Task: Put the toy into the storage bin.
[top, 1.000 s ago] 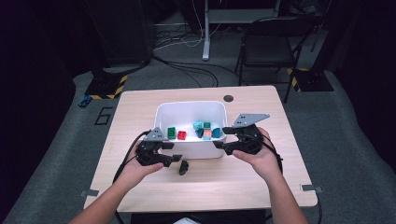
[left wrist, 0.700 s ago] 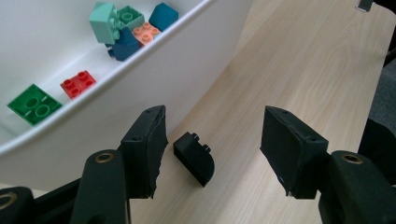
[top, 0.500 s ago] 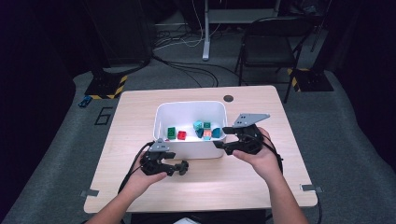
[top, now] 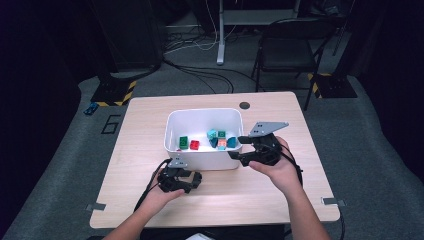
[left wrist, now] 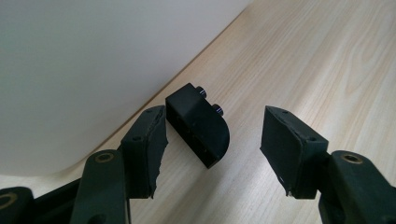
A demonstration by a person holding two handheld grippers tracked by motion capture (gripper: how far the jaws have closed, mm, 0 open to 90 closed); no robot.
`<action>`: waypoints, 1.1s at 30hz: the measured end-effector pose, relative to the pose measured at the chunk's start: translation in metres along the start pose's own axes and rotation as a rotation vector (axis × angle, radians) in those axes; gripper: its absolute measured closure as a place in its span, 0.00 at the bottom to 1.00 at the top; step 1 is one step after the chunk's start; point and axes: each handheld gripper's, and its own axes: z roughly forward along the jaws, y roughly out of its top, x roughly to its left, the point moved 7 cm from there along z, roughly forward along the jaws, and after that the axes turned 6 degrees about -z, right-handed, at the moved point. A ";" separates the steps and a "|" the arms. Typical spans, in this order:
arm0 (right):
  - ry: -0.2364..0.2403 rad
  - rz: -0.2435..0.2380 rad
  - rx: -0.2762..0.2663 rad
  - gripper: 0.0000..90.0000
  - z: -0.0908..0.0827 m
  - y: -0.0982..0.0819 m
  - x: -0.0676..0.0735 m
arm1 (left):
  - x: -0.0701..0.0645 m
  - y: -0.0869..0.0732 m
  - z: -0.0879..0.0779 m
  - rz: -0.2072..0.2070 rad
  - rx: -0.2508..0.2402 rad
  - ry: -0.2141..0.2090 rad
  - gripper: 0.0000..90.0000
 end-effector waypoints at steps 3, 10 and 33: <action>0.000 -0.001 0.002 0.41 0.000 0.000 0.001 | 0.000 -0.001 0.006 0.015 0.014 0.024 0.45; 0.001 -0.001 -0.001 0.41 0.000 0.000 0.000 | -0.005 -0.003 0.020 0.042 0.037 0.032 0.45; 0.004 -0.002 0.001 0.41 0.001 0.000 0.000 | -0.011 -0.001 0.035 0.131 0.059 0.039 0.74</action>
